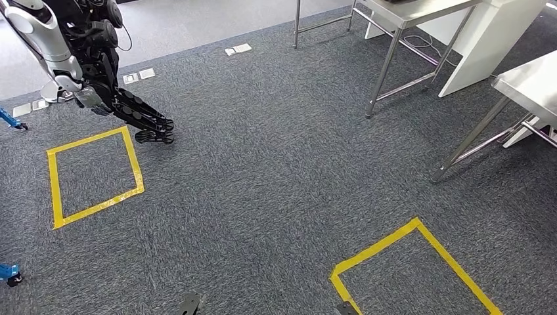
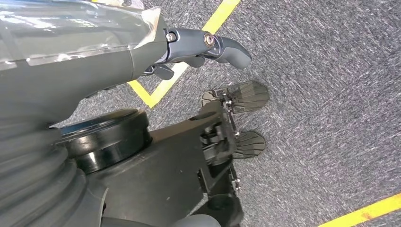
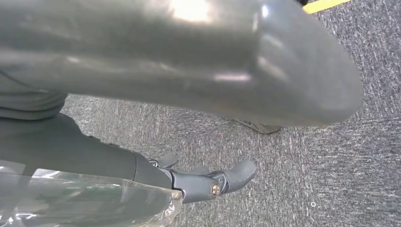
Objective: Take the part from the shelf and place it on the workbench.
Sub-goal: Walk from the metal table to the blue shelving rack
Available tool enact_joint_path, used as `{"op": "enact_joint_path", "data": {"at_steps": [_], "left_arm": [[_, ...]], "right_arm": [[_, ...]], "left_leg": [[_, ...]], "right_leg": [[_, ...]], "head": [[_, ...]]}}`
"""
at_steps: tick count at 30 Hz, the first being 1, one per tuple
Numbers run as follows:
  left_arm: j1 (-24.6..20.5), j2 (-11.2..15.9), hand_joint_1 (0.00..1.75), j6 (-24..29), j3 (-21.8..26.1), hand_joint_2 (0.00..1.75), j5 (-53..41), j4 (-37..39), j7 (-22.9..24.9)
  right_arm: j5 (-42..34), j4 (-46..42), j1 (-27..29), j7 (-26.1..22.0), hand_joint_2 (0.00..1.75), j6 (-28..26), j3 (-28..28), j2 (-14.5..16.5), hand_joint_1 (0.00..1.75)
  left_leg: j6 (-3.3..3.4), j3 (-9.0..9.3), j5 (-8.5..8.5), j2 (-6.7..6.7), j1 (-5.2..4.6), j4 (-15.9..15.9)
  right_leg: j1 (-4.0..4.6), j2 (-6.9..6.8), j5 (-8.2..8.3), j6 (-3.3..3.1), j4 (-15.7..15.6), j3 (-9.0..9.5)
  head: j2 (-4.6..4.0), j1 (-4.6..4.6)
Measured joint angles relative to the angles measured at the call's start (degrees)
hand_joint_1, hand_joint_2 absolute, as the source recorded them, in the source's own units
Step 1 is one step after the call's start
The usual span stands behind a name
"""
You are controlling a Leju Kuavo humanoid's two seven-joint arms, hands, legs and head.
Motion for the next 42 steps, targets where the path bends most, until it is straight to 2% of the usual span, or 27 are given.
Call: {"op": "enact_joint_path", "data": {"at_steps": [9,12,14,23,33,38,42], "left_arm": [[0.0,0.0,0.00,0.0,0.0,1.75,0.0,0.0,0.0],[0.0,0.0,0.00,0.0,0.0,1.75,0.0,0.0,0.0],[0.0,0.0,0.00,0.0,0.0,1.75,-0.1,0.0,0.0],[0.0,0.0,0.00,0.0,0.0,1.75,-0.1,0.0,0.0],[0.0,0.0,0.00,0.0,0.0,1.75,-0.1,0.0,0.1],[0.0,0.0,0.00,0.0,0.0,1.75,-0.1,0.0,0.0],[0.0,0.0,0.00,-0.1,0.0,1.75,-0.1,0.0,-0.1]], "right_arm": [[0.0,0.0,0.0,0.0,0.00,0.0,0.0,0.0,0.00],[0.0,0.0,0.0,0.0,0.00,0.0,0.0,0.0,0.00],[0.0,0.0,0.0,0.0,0.00,0.0,0.0,0.0,0.00],[0.3,0.0,0.0,-0.2,0.00,0.2,0.0,0.0,0.00],[0.4,0.0,0.0,-0.3,0.00,0.2,0.0,-0.1,0.00],[0.4,0.0,0.0,-0.5,0.00,0.2,0.0,-0.1,0.00],[0.2,0.0,0.0,-0.7,0.00,0.2,0.0,-0.1,0.00]], "left_leg": [[-0.09,9.89,7.04,0.00,-0.01,-17.0],[-0.11,12.37,8.71,0.00,-0.03,-21.1],[-0.12,13.34,9.29,0.00,-0.03,-22.6],[-0.16,14.96,9.72,0.00,-0.05,-24.6],[-0.22,16.25,9.82,0.00,-0.13,-25.7],[-0.25,16.09,9.96,0.02,-0.27,-25.8],[-0.25,15.91,9.92,0.00,-0.35,-25.6]], "right_leg": [[-0.10,0.00,7.73,0.13,-18.3,10.93],[-0.14,0.00,9.76,0.12,-23.2,13.77],[-0.16,0.00,10.55,0.10,-25.2,14.96],[-0.20,0.00,11.41,0.06,-28.0,16.70],[-0.32,0.01,11.73,0.15,-29.2,18.48],[-0.49,0.03,11.30,0.31,-27.6,17.29],[-0.56,0.03,10.85,0.16,-27.0,16.49]], "head": [[0.00,-0.01],[0.00,-0.01],[0.00,-0.02],[0.00,0.00],[0.00,0.00],[0.00,-0.03],[0.00,-0.02]]}}
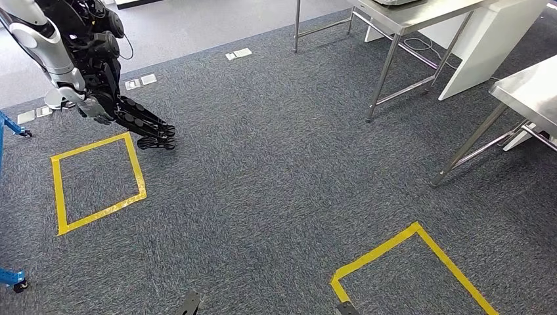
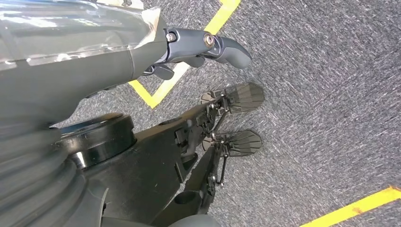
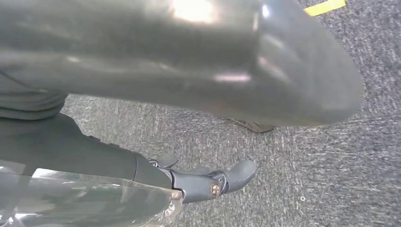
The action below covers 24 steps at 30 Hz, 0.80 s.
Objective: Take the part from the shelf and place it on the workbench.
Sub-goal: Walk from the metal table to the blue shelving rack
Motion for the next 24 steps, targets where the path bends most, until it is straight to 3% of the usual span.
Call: {"op": "enact_joint_path", "data": {"at_steps": [10,14,18,24], "left_arm": [[0.2,0.2,0.00,-1.1,0.0,1.75,-1.7,0.0,-0.1],[0.1,0.6,0.00,-3.2,-0.1,1.75,-3.3,0.0,-0.6],[0.0,1.2,0.00,-4.9,-0.3,1.75,-4.1,0.0,-1.1],[0.0,1.3,0.00,-3.5,-0.4,1.75,-4.0,0.0,-0.9]], "right_arm": [[-1.4,0.0,0.5,-0.5,0.00,0.2,-1.0,0.0,0.00],[-2.6,0.0,1.7,-1.7,0.00,-0.6,-2.0,0.4,0.00],[-3.2,0.0,3.0,-2.6,0.00,-1.3,-3.0,0.8,0.00],[-2.5,0.1,3.9,-2.8,0.00,-1.8,-3.3,1.0,0.00]], "left_leg": [[-0.10,-0.70,-0.38,-0.02,0.17,1.4],[-0.08,-2.42,-0.59,-0.02,-0.01,3.1],[-0.15,-4.56,-1.99,-0.01,-0.16,6.0],[-0.21,-5.32,-2.76,-0.02,-0.14,8.0]], "right_leg": [[0.16,-0.01,-0.32,-0.11,1.7,-0.65],[-0.03,0.00,-1.41,-0.03,5.0,-3.05],[-0.13,0.00,-3.13,-0.36,8.7,-5.96],[-0.07,0.00,-4.00,-0.42,10.6,-6.85]], "head": [[0.00,0.15],[0.00,0.15],[0.00,0.14],[0.00,0.16]]}}
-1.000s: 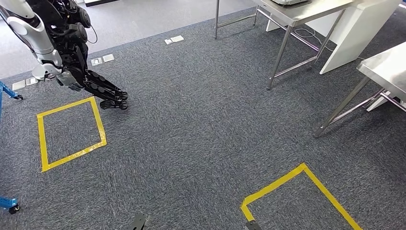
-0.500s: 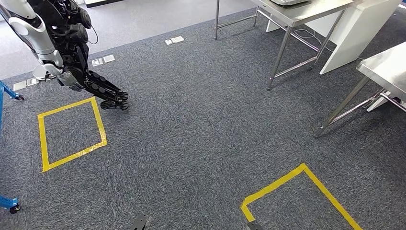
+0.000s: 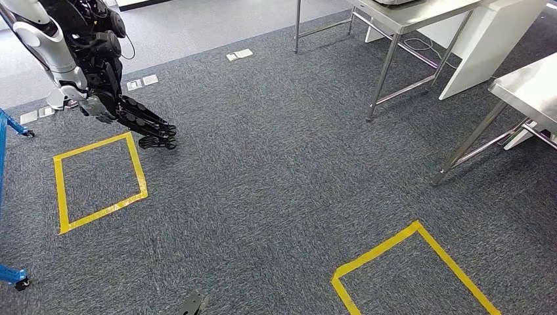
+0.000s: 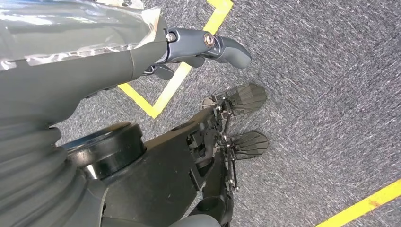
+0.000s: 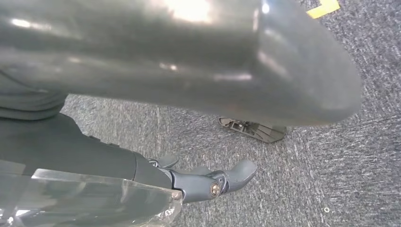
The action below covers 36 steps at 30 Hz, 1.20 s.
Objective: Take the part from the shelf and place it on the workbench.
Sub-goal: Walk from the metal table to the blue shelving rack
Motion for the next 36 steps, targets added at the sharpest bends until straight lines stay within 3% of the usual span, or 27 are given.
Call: {"op": "enact_joint_path", "data": {"at_steps": [14,27,36], "left_arm": [[0.8,-0.2,0.00,1.4,1.1,1.75,3.6,0.0,-1.2],[0.9,0.0,0.00,-1.4,1.2,1.75,1.2,0.0,-0.5],[0.7,0.2,0.00,-0.6,1.1,1.75,0.0,0.0,0.6]], "right_arm": [[3.7,0.0,-0.8,0.8,0.00,1.4,0.5,0.0,0.00],[2.0,0.0,-1.1,1.4,0.00,1.5,0.5,0.0,0.00],[1.2,0.0,-0.6,0.7,0.00,0.7,0.0,0.0,0.00]], "left_leg": [[0.01,0.00,0.00,0.00,-0.01,0.1],[0.02,0.00,-0.03,0.00,0.00,0.2],[0.01,-0.01,-0.04,0.00,0.00,0.2]], "right_leg": [[0.00,-0.01,0.01,0.03,0.0,0.45],[0.00,-0.01,-0.02,0.03,0.0,0.12],[0.00,-0.01,-0.02,0.03,0.0,0.10]], "head": [[0.00,-0.01],[0.00,-0.01],[0.00,-0.01]]}}
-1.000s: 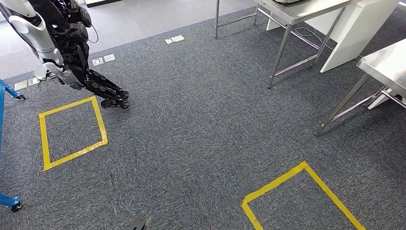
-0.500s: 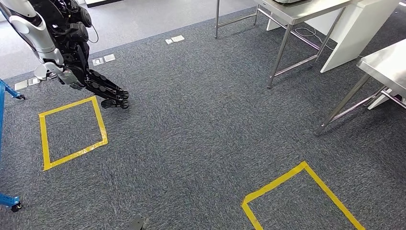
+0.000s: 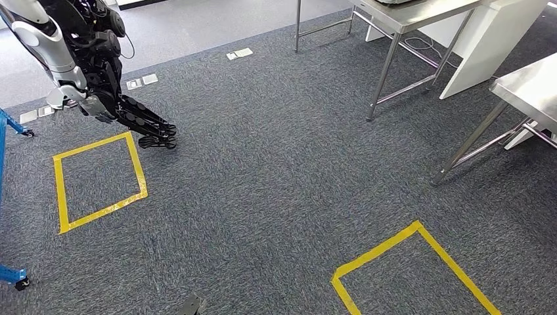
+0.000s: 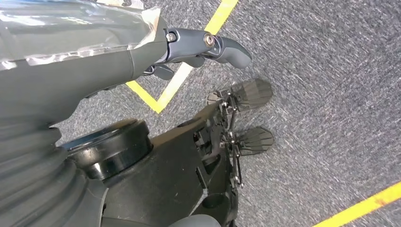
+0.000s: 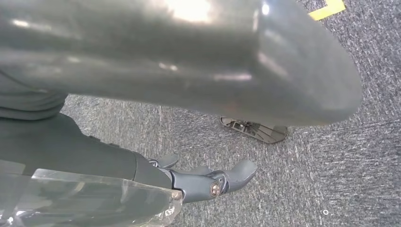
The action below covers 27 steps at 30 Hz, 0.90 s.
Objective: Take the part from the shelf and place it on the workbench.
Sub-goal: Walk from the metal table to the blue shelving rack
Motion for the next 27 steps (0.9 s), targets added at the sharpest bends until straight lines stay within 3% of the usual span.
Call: {"op": "enact_joint_path", "data": {"at_steps": [2,4,8,11,20,27], "left_arm": [[-0.1,-0.1,0.00,0.9,0.0,1.75,0.1,0.0,0.4],[-0.2,-0.3,0.00,1.4,0.0,1.75,0.3,0.0,0.6],[-0.5,-0.6,0.00,1.5,0.0,1.75,0.5,0.0,0.6],[-0.5,-0.7,0.00,1.5,0.0,1.75,0.6,0.0,0.6],[-0.6,-0.8,0.00,2.0,0.0,1.75,1.1,0.0,0.2],[-1.1,-0.9,0.00,2.4,0.0,1.75,1.1,0.0,0.7]], "right_arm": [[0.1,0.0,0.0,0.0,0.00,-0.1,0.0,0.0,0.00],[0.3,0.0,-0.1,0.0,0.00,-0.1,0.0,0.0,0.00],[0.6,0.0,-0.3,0.0,0.00,-0.1,-0.1,-0.1,0.00],[0.9,0.0,-0.3,0.1,0.00,0.0,-0.1,-0.1,0.00],[2.0,0.0,-1.0,0.7,0.00,0.9,-0.1,-0.4,0.00],[2.5,0.0,-2.5,1.7,0.00,1.3,0.0,-0.6,0.00]], "left_leg": [[0.00,-0.02,0.00,0.00,0.00,0.1],[0.00,-1.36,-0.53,0.00,0.01,2.2],[0.06,-8.68,-5.26,0.00,0.12,13.6],[0.05,-11.63,-7.50,0.00,0.25,18.7],[0.19,-11.70,-7.60,0.00,0.31,19.1],[0.28,-9.44,-6.54,0.01,0.33,16.0]], "right_leg": [[0.00,0.00,0.00,0.00,0.1,-0.01],[0.01,0.00,-0.58,0.03,2.2,-1.06],[0.20,-0.01,-5.33,-0.25,13.6,-8.37],[0.34,0.00,-7.53,-0.26,18.6,-11.46],[0.40,-0.01,-7.65,-0.15,18.9,-11.36],[0.40,-0.01,-6.43,0.11,15.3,-8.95]], "head": [[0.00,0.01],[0.00,0.01],[0.00,-0.02],[0.00,-0.01],[0.00,0.00],[0.00,0.00]]}}
